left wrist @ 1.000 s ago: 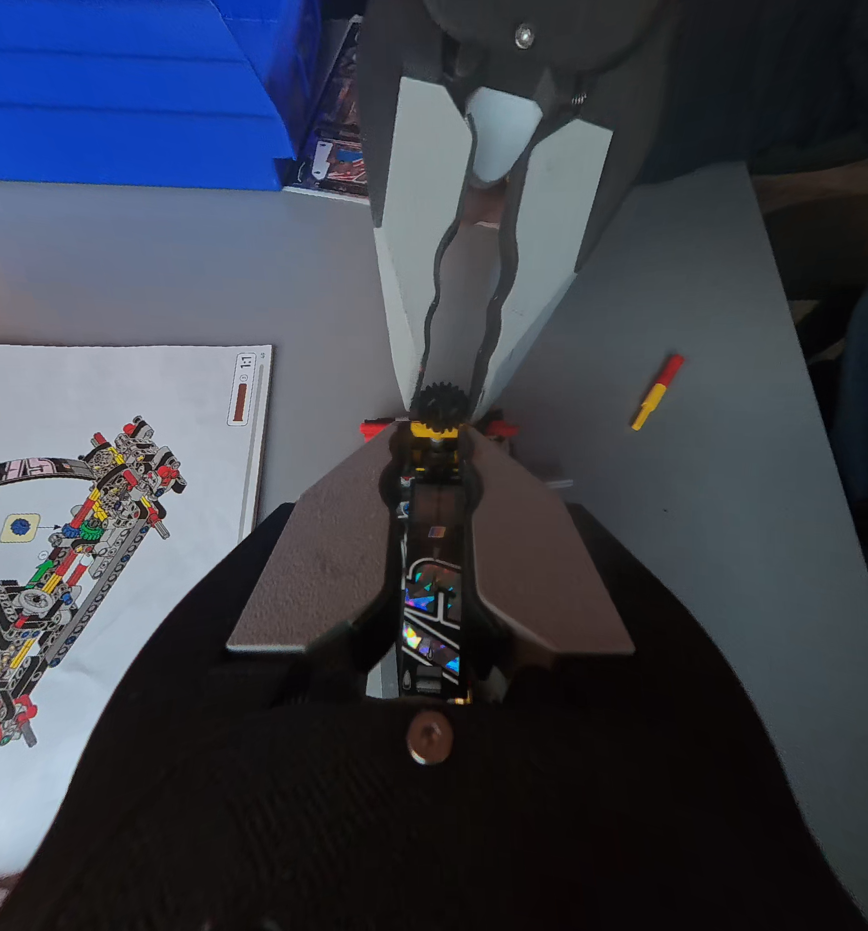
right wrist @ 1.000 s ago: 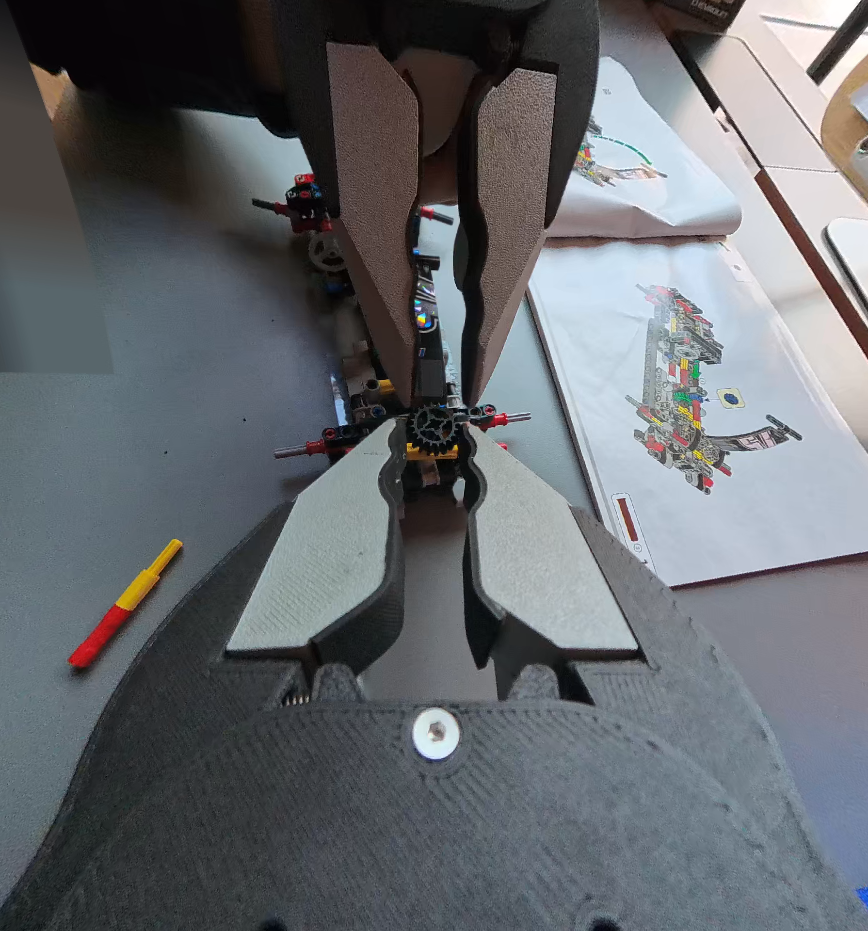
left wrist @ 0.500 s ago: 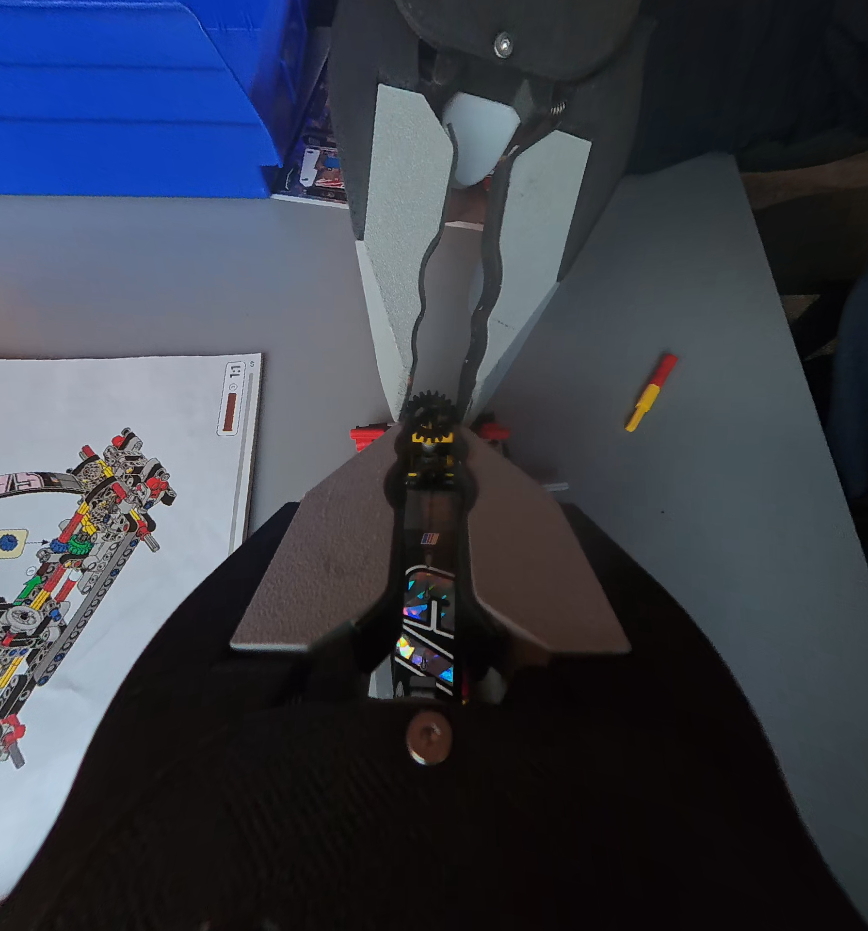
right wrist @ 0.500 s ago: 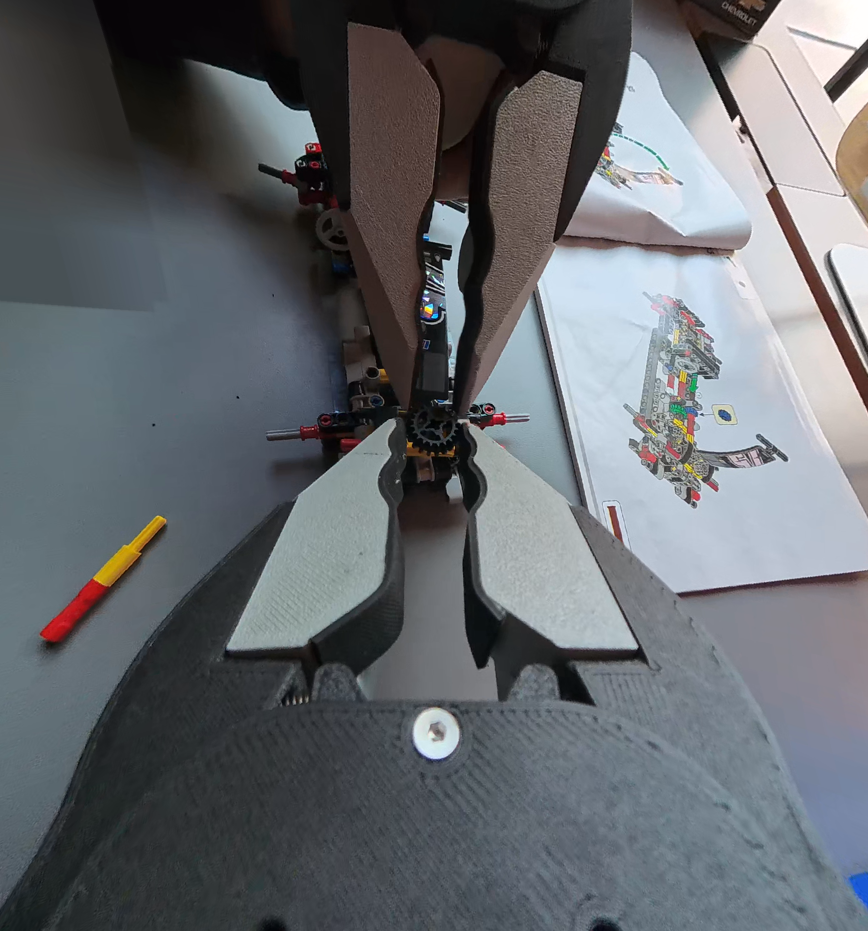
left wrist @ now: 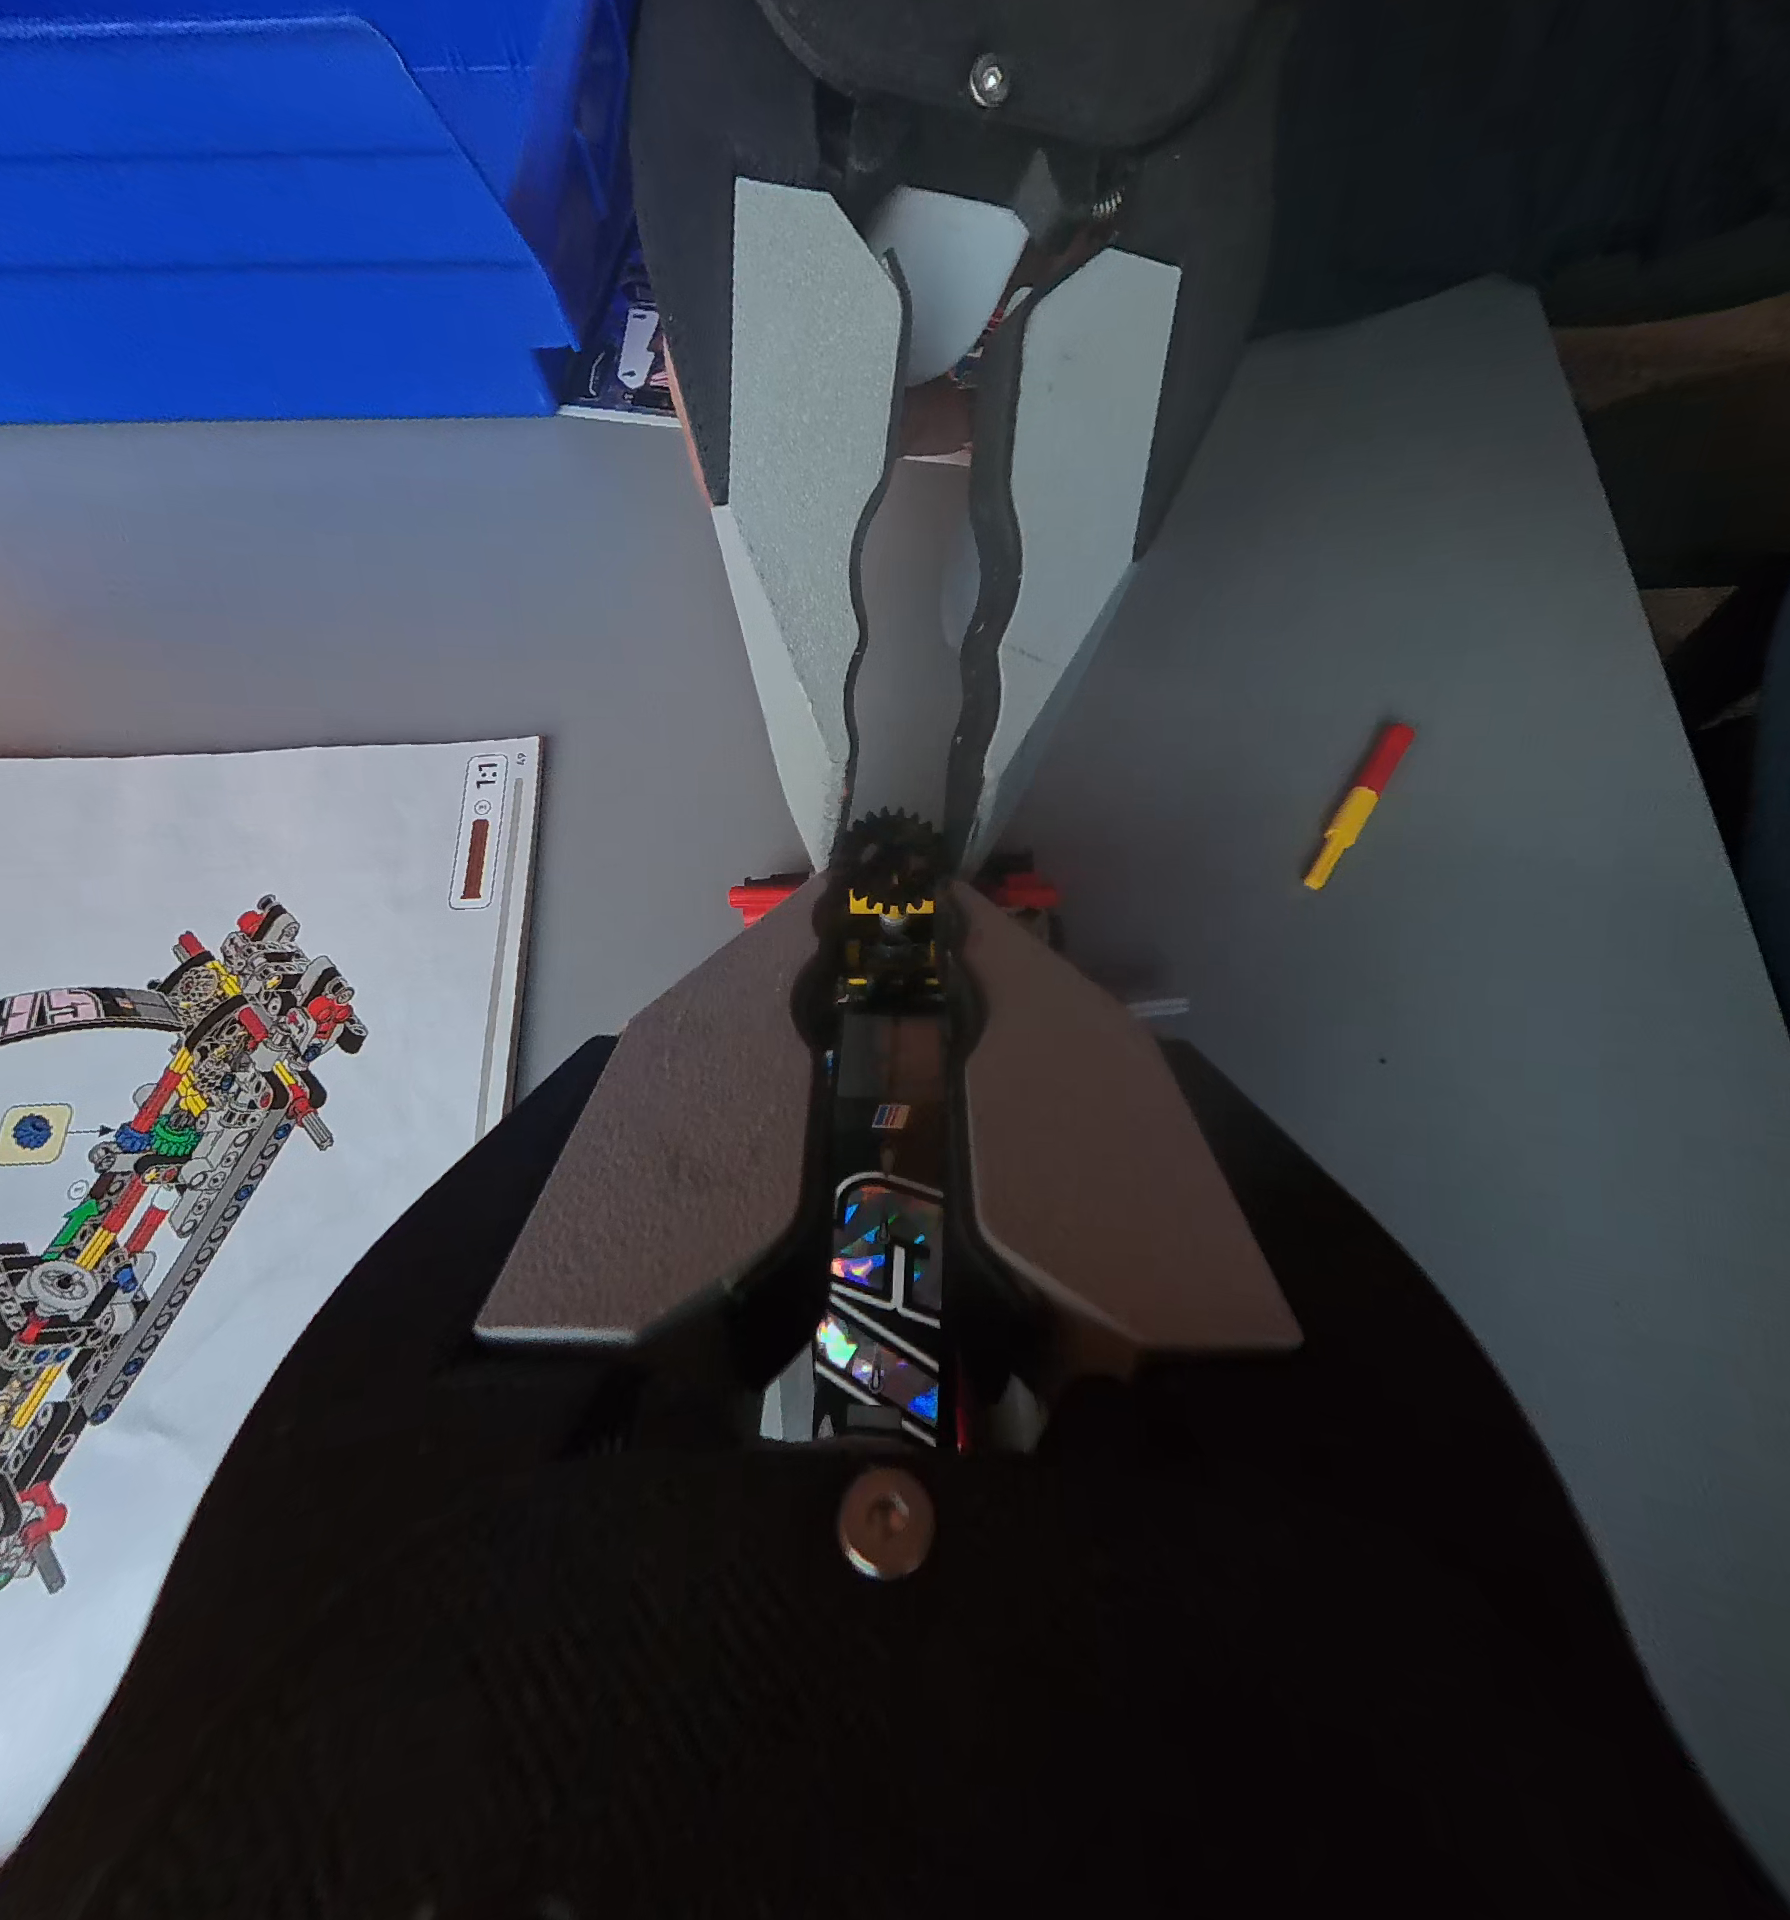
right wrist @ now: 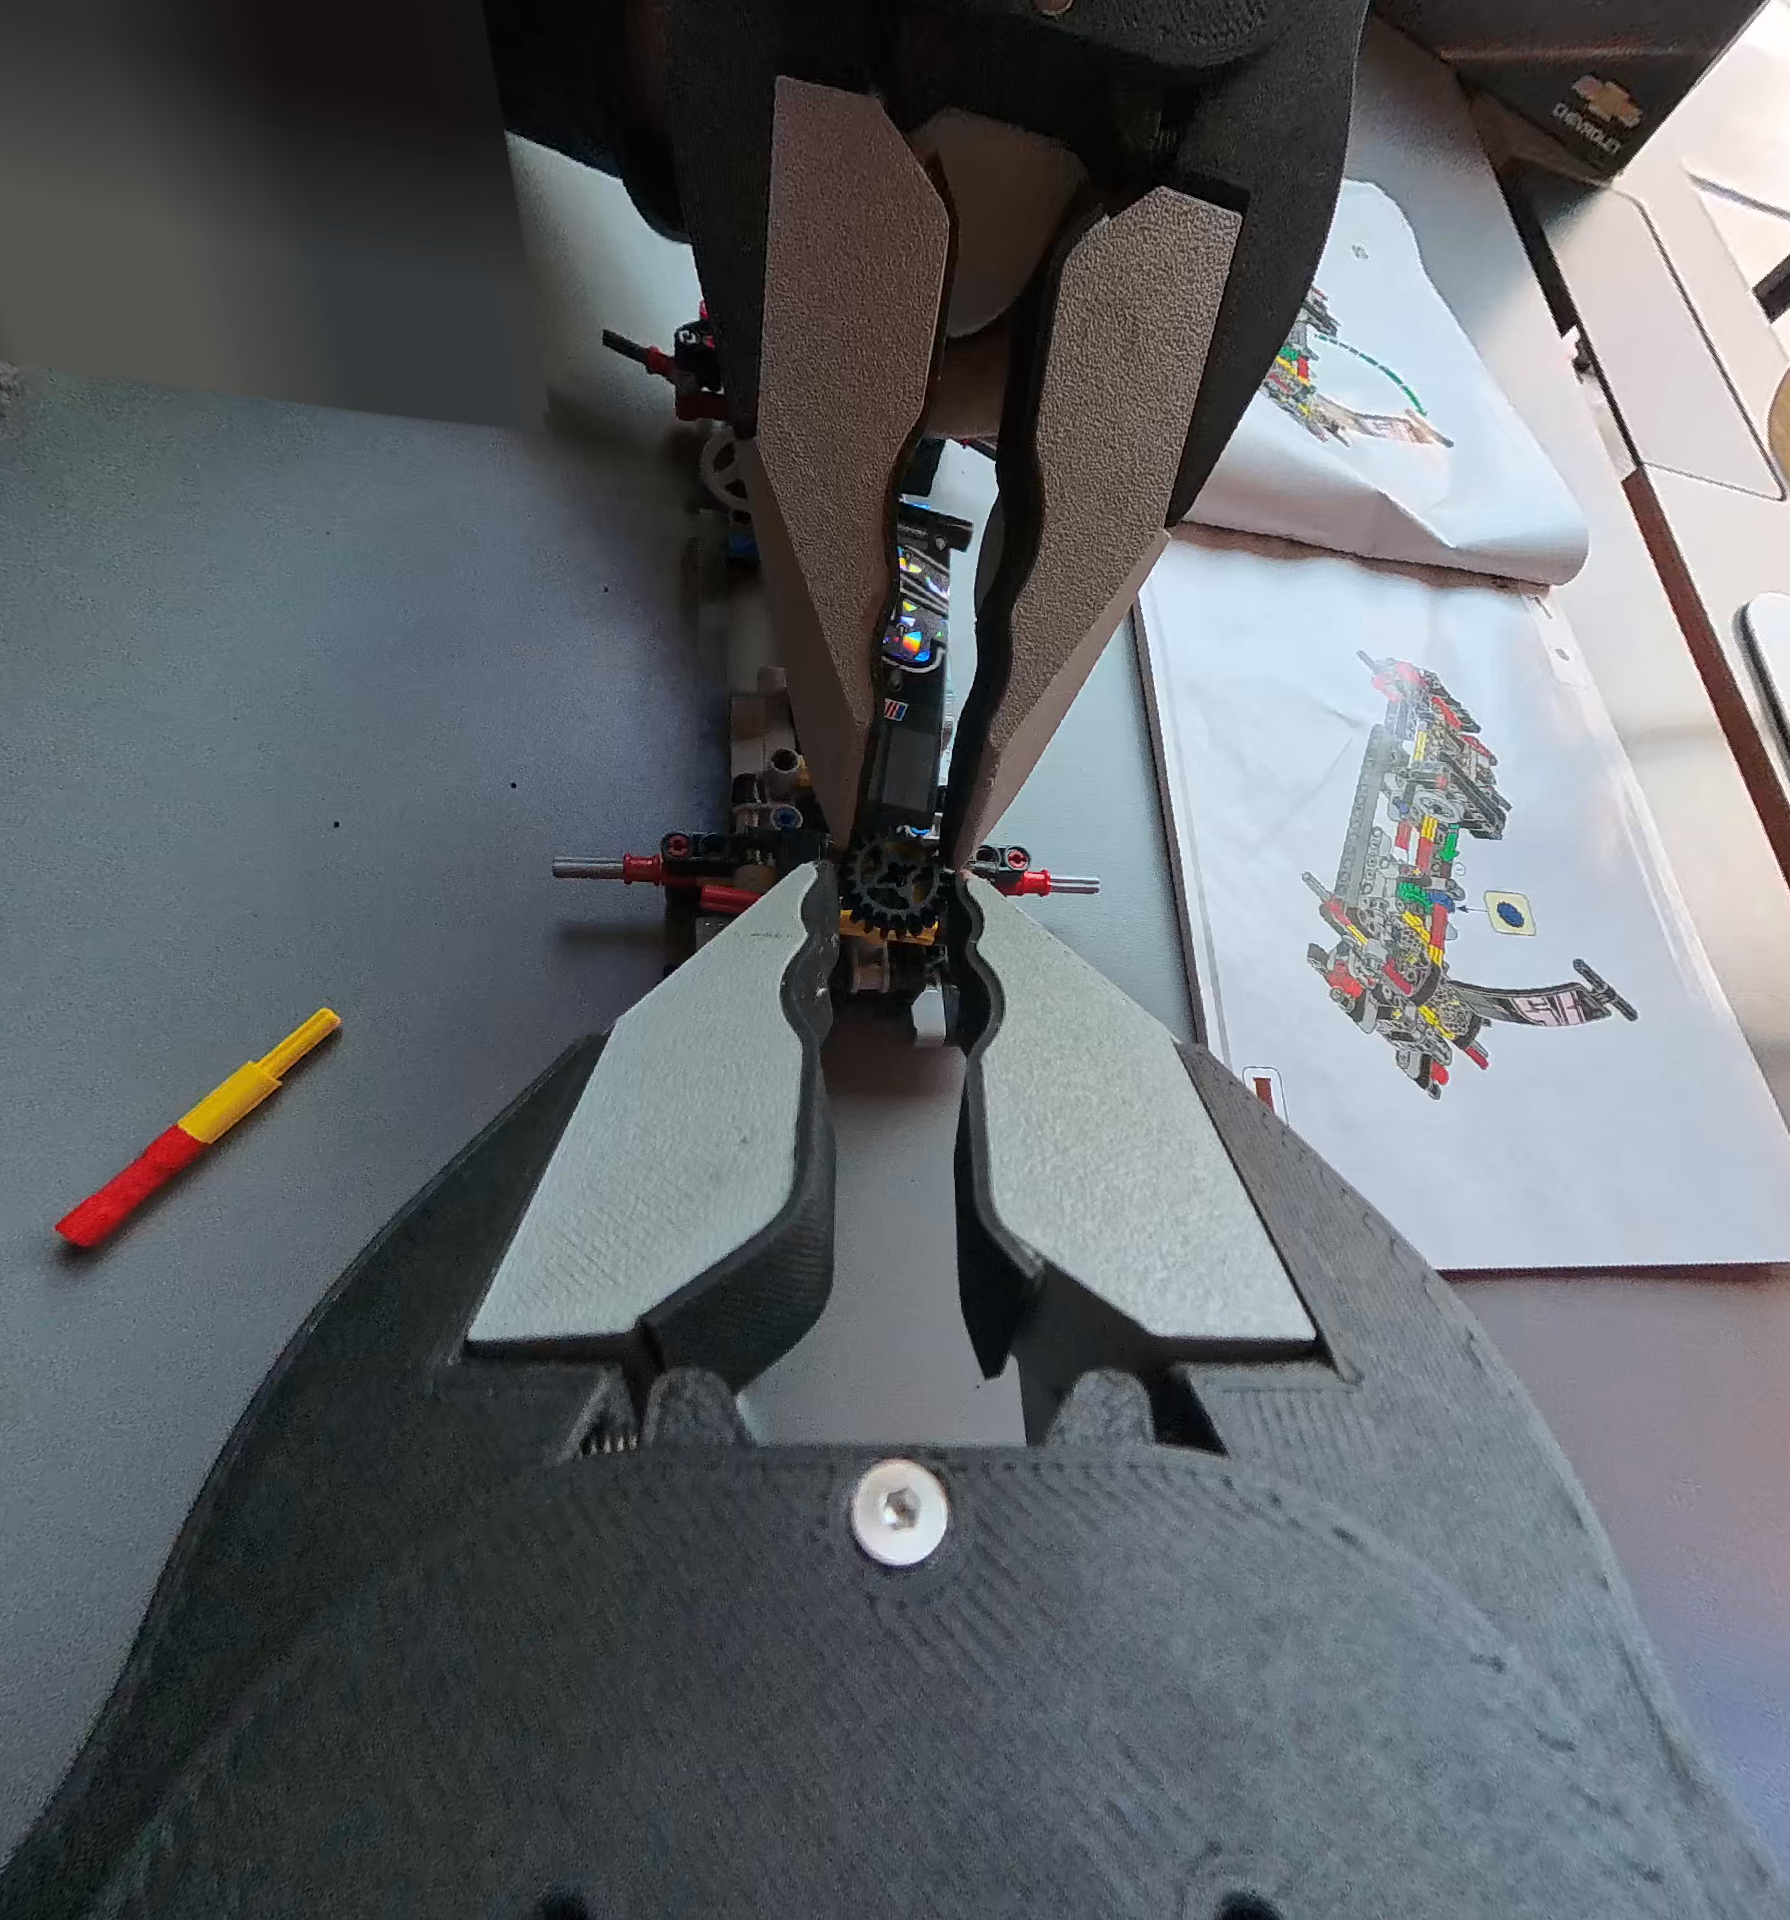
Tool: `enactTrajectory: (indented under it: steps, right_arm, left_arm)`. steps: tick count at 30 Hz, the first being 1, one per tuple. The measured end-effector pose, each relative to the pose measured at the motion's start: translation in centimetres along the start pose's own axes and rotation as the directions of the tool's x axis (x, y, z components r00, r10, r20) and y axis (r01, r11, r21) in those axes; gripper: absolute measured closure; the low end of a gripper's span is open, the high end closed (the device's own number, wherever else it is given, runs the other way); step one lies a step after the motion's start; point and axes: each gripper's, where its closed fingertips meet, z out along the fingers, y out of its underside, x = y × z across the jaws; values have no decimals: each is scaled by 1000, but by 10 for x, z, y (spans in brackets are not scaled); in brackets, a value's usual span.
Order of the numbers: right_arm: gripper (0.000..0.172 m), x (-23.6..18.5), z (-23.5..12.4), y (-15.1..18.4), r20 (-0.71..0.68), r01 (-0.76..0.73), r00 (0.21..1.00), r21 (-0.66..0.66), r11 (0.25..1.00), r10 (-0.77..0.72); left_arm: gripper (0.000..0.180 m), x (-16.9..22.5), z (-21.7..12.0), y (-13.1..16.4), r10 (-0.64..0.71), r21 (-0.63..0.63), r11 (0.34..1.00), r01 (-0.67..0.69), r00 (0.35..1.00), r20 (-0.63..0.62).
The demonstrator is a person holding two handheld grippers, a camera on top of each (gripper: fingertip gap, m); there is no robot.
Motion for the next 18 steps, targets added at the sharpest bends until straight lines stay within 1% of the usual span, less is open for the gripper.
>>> enactTrajectory:
  steps: [5,10,18]
  right_arm:
    - [154,-1,2,1,0,14,1000,-21,1000,-14]
    - [153,-3,6,7,-21,50,998,-112,992,-53]
    - [153,-1,7,7,-30,-50,998,-87,995,47]
  left_arm:
    - [168,1,0,2,2,-12,1000,-3,1000,-5]
    - [168,1,3,8,13,-52,999,-13,1000,-6]
    - [169,-1,3,9,-14,-52,999,14,1000,-13]
